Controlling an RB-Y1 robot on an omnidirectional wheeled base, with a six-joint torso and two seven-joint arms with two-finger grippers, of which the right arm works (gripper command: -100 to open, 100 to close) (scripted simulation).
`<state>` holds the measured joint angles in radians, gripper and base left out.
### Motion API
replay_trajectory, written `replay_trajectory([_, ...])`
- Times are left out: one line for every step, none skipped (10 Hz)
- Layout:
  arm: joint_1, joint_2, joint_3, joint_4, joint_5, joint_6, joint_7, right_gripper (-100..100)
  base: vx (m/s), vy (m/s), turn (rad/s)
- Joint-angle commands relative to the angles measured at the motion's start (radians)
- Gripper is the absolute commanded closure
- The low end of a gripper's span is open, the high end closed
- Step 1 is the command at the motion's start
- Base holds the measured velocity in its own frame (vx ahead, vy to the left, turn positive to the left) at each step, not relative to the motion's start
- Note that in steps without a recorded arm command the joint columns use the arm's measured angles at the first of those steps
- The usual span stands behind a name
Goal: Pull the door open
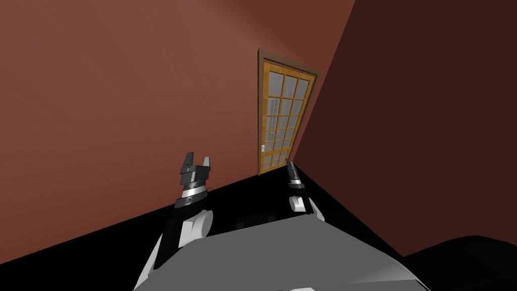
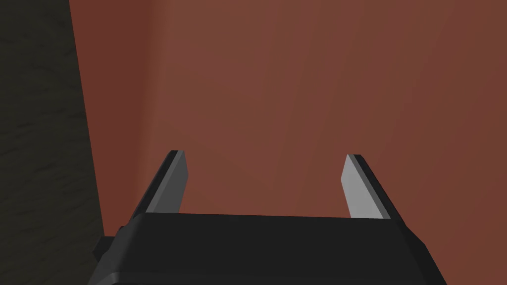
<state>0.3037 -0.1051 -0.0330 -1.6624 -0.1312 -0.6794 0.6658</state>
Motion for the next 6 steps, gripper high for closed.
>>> replay_trajectory([-0.011, 0.001, -0.001, 0.035, -0.001, -0.005, 0.04, -100, 0.097, -0.035, 0.134])
replay_trajectory([-0.018, 0.0, -0.003, 0.058, -0.003, -0.008, 0.062, -100, 0.085, -0.029, 0.147])
replay_trajectory([-0.024, 0.0, -0.005, 0.081, -0.004, -0.011, 0.084, -100, 0.073, -0.037, 0.111])
replay_trajectory([-0.031, -0.001, -0.007, 0.103, -0.006, -0.014, 0.106, -100, 0.092, -0.04, 0.106])
replay_trajectory([-0.038, -0.002, -0.009, 0.126, -0.007, -0.017, 0.128, -100, 0.093, -0.055, 0.13])
replay_trajectory([-0.044, -0.002, -0.01, 0.148, -0.009, -0.02, 0.15, -100, 0.097, -0.04, 0.136])
